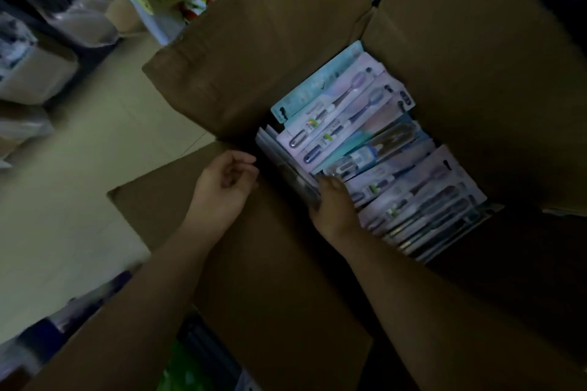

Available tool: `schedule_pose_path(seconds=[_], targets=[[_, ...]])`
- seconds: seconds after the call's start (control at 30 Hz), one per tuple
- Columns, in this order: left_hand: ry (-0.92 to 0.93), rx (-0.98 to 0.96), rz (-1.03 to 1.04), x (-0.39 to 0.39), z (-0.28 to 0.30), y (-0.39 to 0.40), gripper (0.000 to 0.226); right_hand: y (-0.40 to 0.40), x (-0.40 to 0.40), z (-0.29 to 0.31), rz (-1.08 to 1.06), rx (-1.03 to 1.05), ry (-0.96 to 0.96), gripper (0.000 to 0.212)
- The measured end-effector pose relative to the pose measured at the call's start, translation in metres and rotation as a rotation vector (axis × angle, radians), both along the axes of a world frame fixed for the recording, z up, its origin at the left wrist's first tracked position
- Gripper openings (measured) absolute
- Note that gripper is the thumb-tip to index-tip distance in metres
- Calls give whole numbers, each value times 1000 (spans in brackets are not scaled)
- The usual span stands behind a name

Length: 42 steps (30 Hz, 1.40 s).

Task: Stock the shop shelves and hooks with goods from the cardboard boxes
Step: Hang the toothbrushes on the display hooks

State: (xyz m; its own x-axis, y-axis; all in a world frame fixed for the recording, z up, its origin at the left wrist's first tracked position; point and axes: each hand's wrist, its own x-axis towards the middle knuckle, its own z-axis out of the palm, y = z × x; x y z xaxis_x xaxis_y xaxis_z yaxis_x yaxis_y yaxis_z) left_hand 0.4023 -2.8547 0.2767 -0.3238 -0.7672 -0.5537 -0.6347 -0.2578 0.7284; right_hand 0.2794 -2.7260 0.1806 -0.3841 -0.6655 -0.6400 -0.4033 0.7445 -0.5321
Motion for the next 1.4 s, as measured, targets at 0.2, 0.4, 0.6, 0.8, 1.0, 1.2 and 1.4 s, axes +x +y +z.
schedule_pose_path(seconds=[0.2,0.4,0.6,0.8,1.0,1.2,1.4], targets=[[93,9,60,8,-3,-1,14,1,30,-14,-147,26,216,76],[164,29,68,11,-1,-1,13,4,37,-20,-124,20,421,73],[187,55,66,11,3,-1,14,10,30,-28,68,200,391,31],[183,76,67,8,9,-2,12,14,7,-15,-74,163,98,19],[148,108,112,6,27,2,13,42,-15,68,-265,-22,-15,21],[136,198,48,-22,64,8,46,73,-58,177,-667,-217,-438,13],[335,674,-123,-56,114,18,64,72,-76,238,-858,-377,-639,37]])
